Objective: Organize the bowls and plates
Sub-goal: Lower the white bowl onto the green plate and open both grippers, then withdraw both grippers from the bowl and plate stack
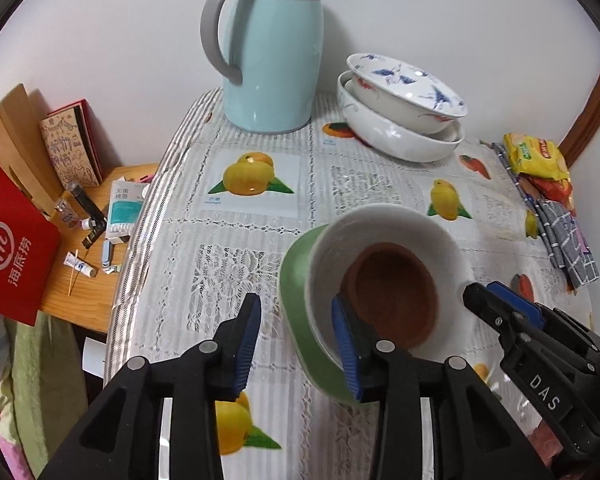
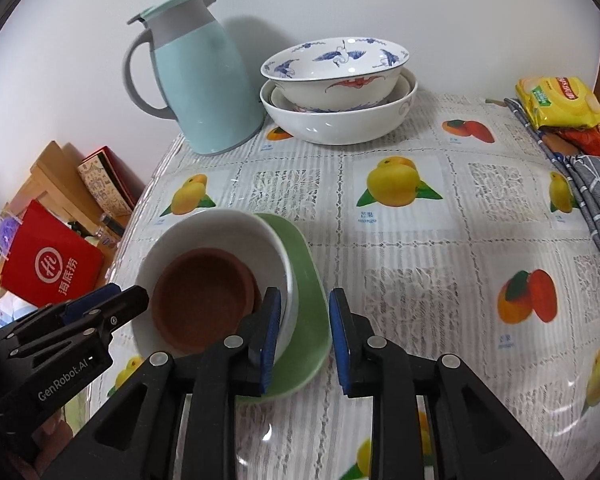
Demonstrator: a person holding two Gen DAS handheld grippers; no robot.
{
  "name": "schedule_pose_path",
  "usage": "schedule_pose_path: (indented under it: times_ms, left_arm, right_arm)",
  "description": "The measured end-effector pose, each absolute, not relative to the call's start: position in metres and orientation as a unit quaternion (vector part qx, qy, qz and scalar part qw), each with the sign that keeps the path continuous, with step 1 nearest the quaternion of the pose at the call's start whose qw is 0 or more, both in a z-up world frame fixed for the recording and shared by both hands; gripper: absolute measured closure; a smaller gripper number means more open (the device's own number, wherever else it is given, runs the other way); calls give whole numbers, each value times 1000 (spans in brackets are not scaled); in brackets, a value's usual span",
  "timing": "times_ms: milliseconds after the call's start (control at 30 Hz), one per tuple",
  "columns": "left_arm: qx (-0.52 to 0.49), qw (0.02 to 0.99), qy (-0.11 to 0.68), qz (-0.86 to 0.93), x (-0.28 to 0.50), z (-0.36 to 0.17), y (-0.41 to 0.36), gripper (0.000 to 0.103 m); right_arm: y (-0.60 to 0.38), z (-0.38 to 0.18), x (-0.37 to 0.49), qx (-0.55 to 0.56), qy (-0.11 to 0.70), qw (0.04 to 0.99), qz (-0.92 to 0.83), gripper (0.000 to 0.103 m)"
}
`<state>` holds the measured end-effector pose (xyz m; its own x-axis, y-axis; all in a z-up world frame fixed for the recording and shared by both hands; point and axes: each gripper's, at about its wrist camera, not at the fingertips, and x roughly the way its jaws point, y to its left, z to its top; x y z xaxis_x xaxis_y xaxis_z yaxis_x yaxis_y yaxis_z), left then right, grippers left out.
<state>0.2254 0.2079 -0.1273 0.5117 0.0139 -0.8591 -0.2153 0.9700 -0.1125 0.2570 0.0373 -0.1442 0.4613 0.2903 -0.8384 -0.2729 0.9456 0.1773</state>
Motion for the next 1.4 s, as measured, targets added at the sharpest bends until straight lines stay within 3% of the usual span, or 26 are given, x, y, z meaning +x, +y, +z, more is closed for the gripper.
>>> schedule_pose_path:
  times_ms: [300, 500, 633, 800, 1000, 1400]
  left_arm:
    - [-110, 886, 448, 55, 184, -89, 175, 49]
    - [-87, 899, 426, 47, 153, -65, 136, 34]
    - [-78, 904, 417, 44, 129, -52, 114, 29]
    - [-67, 912, 402, 43, 99, -40, 91, 20]
    - [-54, 917, 392, 43, 73, -33, 69, 18]
    - [-44, 923, 378, 48, 49, -22, 54, 17]
  right_arm:
    - [-4, -100, 206, -12, 455, 881, 125, 54]
    - [-41, -69, 169, -24, 430, 898, 90, 48]
    - [-68, -56, 142, -12, 422, 903, 75, 46]
    - [-92, -45, 109, -16, 399, 915, 60, 28]
    - [-108, -38, 78, -23, 381, 923, 56, 16]
    - [-122, -27, 46, -22, 363, 930, 55, 14]
